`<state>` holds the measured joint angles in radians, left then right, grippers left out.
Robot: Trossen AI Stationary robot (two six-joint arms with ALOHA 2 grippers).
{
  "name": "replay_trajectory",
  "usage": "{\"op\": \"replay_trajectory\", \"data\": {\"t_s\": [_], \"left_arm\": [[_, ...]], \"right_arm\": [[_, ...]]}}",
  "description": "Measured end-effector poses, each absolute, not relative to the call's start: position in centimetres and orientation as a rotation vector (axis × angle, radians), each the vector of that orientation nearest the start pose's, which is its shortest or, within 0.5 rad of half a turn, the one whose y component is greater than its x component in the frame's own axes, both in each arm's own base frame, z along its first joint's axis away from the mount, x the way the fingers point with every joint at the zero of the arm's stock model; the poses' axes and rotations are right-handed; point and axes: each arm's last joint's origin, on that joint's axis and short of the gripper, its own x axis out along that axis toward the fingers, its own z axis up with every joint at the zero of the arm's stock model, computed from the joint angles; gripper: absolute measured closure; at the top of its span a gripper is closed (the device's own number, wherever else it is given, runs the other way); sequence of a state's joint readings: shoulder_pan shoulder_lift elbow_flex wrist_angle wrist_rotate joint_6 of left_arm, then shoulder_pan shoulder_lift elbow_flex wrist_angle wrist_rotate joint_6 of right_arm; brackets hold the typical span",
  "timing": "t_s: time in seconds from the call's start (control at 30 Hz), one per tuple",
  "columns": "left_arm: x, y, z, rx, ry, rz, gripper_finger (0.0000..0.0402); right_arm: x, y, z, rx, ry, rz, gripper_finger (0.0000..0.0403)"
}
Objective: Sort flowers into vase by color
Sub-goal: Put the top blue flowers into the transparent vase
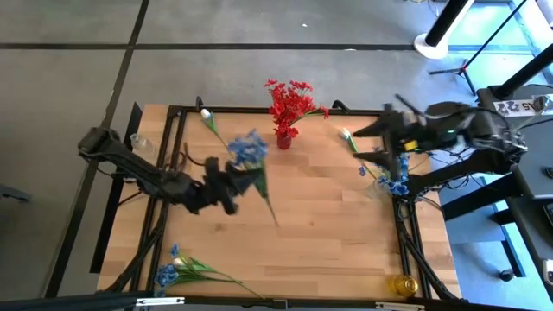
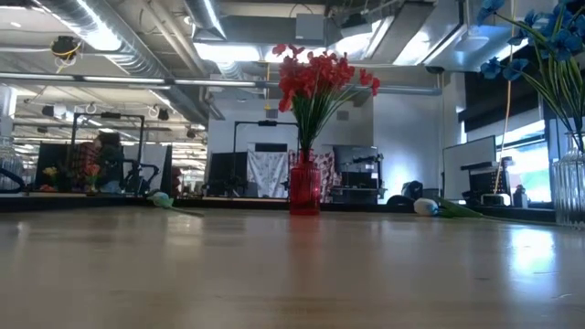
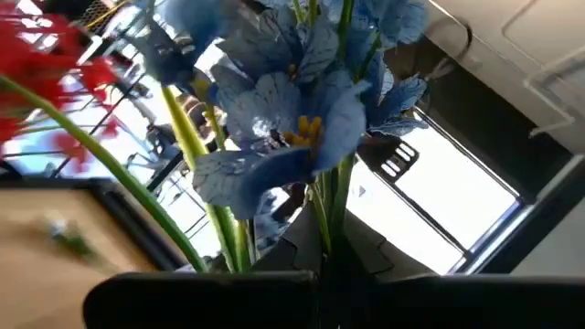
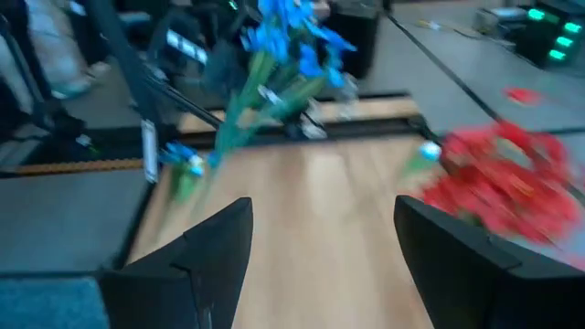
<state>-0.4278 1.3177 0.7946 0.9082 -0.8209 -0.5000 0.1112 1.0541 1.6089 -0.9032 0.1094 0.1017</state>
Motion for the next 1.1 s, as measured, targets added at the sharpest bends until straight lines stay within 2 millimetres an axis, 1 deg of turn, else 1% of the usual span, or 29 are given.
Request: {"op": "replay_trajectory", "data": {"t_s": [0.1,0.2,0.3,0.4,0.5,0.67,0.87,1.1], "left_arm": [[29.0,-10.7,33.4,-0.631,-0.408,0.319,0.04],[31.3,-11.0,35.0,-0.556,-0.431,0.321,0.04],[32.7,-10.7,36.2,-0.509,-0.457,0.33,0.04],[33.2,-10.3,36.8,-0.487,-0.468,0.328,0.04],[33.4,-10.0,37.0,-0.479,-0.478,0.3,0.04],[33.6,-9.5,37.0,-0.47,-0.478,0.298,0.04],[33.8,-8.6,36.9,-0.457,-0.484,0.318,0.04],[33.9,-8.4,37.0,-0.442,-0.482,0.313,0.04]], "right_arm": [[18.8,2.0,47.7,0.086,0.331,0.064,0.0136],[21.9,2.5,46.5,0.098,0.384,0.092,0.0136],[24.1,2.8,45.3,0.083,0.432,0.121,0.0136],[25.5,3.1,44.7,0.096,0.44,0.156,0.0136],[26.0,3.1,45.1,0.12,0.391,0.158,0.0136],[26.3,3.2,45.8,0.171,0.31,0.182,0.0136],[26.3,3.2,45.9,0.181,0.307,0.167,0.0136],[26.4,3.1,45.9,0.177,0.305,0.144,0.0136]]}}
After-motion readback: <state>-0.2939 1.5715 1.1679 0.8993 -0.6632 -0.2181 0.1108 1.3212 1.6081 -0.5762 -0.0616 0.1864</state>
